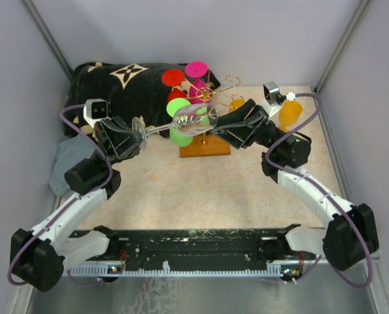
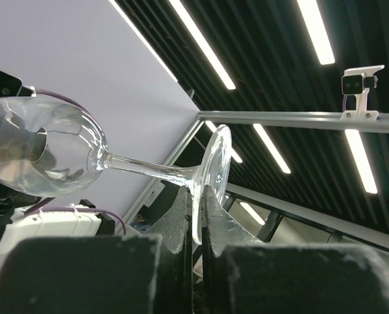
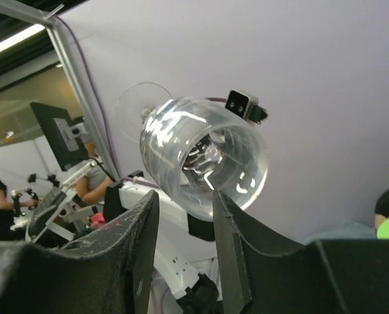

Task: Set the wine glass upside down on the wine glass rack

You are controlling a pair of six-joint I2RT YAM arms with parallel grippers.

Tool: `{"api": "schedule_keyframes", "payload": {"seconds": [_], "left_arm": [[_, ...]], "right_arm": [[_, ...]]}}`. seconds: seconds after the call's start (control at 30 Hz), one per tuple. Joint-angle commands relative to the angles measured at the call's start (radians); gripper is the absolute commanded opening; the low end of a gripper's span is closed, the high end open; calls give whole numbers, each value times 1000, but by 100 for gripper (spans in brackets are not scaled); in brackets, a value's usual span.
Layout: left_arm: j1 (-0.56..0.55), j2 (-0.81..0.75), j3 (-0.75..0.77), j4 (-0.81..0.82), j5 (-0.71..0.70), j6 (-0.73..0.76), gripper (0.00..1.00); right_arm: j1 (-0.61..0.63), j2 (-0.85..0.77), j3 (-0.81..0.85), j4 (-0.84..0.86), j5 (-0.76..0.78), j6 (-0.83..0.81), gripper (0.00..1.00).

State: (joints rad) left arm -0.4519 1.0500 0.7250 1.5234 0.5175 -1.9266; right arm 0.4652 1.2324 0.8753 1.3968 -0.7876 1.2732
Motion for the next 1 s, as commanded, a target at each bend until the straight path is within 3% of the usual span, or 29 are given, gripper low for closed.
{"api": "schedule_keyframes", "payload": {"seconds": [0.0,0.2,0.4,0.53,0.7,0.97], "left_arm": [[9,-50,46,12,-37,63,0],[9,-87,86,-163,66,138,0],[9,-138,114,-391,131,271,0],[9,-154,171,-606,168,371,0],[9,-136,189,-693,202,375,0],[-30,-69,263,-960,232,456,0]], "right_arm": [[-12,-125,-20,-254,-19,-253,39],[-19,-307,-79,-670,159,-549,39],[-20,-440,-107,-967,358,-709,39],[-21,-515,-117,-1071,499,-758,39],[-20,-583,-89,-1213,723,-820,39],[-20,-608,-62,-1300,830,-857,39]]}}
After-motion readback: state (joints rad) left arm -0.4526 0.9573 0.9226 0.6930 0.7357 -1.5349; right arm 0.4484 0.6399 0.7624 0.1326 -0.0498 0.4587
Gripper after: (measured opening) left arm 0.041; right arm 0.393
